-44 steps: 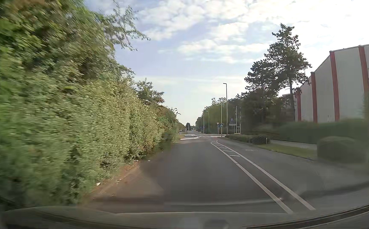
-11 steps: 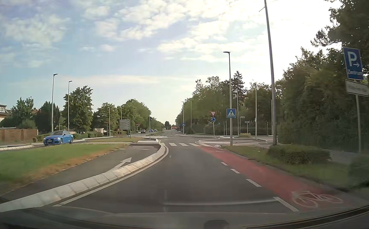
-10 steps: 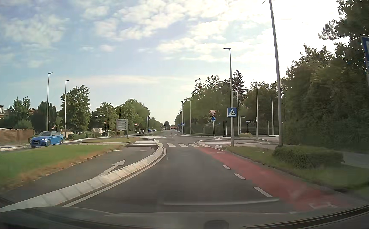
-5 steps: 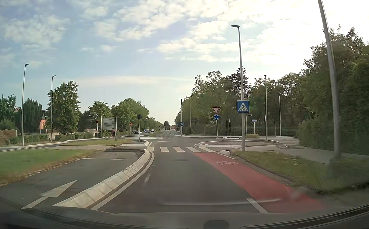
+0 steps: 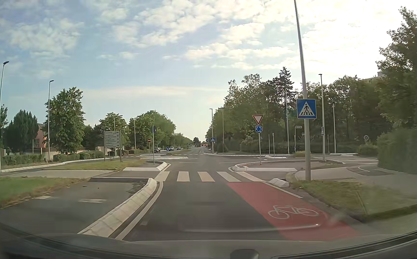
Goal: Follow the waypoints while adhering to traffic rules and regulations
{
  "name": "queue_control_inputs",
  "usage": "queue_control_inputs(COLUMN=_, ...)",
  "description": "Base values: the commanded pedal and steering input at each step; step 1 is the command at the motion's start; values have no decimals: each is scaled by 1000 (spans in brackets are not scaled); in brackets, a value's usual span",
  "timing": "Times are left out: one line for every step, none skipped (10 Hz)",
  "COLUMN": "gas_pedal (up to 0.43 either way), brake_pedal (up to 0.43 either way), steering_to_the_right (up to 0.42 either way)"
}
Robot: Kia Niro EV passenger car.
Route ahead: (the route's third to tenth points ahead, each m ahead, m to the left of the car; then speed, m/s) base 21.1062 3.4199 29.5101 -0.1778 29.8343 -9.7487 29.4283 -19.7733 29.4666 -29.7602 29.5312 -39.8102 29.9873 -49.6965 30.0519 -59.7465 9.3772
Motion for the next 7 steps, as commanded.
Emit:
queue_control_inputs(gas_pedal=0, brake_pedal=67, steering_to_the_right=-49)
queue_control_inputs(gas_pedal=0, brake_pedal=104, steering_to_the_right=-51)
queue_control_inputs(gas_pedal=0, brake_pedal=134, steering_to_the_right=-51)
queue_control_inputs(gas_pedal=0, brake_pedal=152, steering_to_the_right=-51)
queue_control_inputs(gas_pedal=0, brake_pedal=171, steering_to_the_right=-48)
queue_control_inputs(gas_pedal=0, brake_pedal=177, steering_to_the_right=-42)
queue_control_inputs(gas_pedal=0, brake_pedal=183, steering_to_the_right=-39)
